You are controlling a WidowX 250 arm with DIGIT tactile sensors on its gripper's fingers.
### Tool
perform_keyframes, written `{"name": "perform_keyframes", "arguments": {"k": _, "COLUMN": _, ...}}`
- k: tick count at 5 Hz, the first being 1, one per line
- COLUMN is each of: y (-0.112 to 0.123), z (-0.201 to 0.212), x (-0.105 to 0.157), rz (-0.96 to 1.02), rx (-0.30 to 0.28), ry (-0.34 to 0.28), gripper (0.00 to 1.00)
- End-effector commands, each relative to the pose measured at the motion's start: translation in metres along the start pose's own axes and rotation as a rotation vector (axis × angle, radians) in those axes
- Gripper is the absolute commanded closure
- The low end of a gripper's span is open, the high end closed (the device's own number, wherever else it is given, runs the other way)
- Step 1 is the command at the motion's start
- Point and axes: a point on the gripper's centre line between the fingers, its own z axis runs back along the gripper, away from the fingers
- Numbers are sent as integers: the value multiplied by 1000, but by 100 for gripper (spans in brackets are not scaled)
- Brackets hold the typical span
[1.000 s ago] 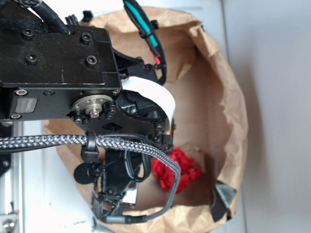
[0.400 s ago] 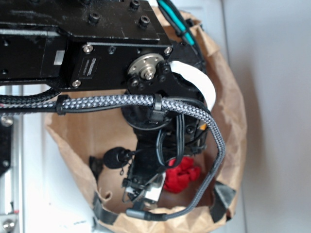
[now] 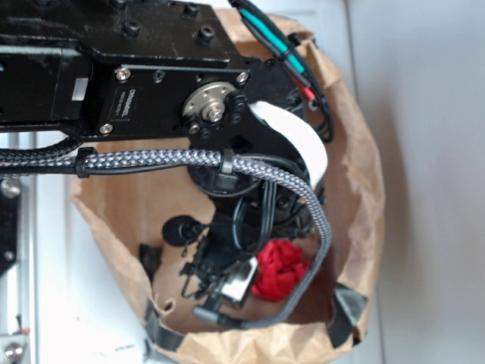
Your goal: Grab the red paper.
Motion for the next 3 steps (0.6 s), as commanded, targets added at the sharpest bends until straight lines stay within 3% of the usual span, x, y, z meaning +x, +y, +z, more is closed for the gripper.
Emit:
{"name": "perform_keyframes", "arguments": {"k": 1, "y": -6, "z": -21, "x": 1, "rz": -130, "rx": 56, "ry": 49, "gripper": 0}}
{"name": "perform_keyframes", "arguments": {"k": 3, "y": -34, "z": -36, "x": 1, "rz": -189, "rx": -17, "ry": 128, "gripper": 0}}
